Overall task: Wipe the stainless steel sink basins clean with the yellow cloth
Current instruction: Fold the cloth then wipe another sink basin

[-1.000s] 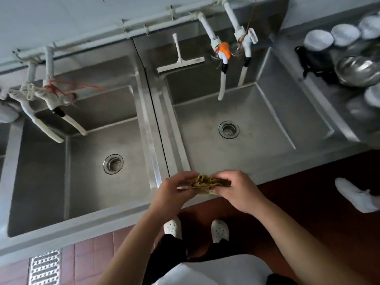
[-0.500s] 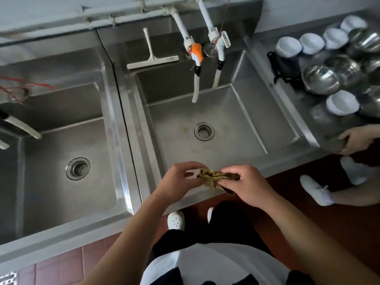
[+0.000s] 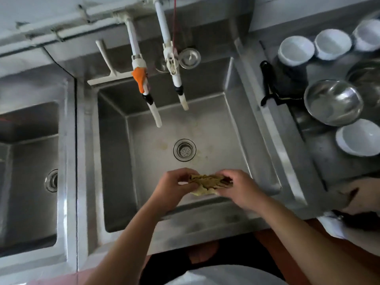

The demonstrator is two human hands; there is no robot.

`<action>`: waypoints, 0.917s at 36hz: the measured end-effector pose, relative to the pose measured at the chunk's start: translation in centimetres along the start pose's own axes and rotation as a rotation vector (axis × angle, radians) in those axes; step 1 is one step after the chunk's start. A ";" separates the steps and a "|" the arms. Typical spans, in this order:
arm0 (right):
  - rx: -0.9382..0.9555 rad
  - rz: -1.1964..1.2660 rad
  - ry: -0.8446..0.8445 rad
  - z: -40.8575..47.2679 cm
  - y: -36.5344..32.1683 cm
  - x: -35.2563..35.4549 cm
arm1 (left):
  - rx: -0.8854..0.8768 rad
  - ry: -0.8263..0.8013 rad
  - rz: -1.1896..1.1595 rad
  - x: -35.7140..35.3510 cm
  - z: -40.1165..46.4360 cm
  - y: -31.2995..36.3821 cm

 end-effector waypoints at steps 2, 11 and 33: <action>-0.003 0.001 0.005 1.4 1.1 1.9 | 0.027 0.005 0.005 -1.4 1.6 0.6; 0.006 -0.097 -0.061 8.0 2.9 4.1 | 0.094 -0.146 0.213 -5.3 8.3 -0.1; -0.007 -0.581 0.013 16.8 8.3 4.6 | 0.262 0.569 0.207 -1.2 32.2 -8.7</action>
Point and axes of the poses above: each hand's wrist, its own z-axis towards the middle knuckle, its own x-axis out of the back of the hand, y = z × x, the point moved 3 cm from there along z, towards the middle knuckle, and after that the axes turned 2 degrees about z, right-handed, at the moved point
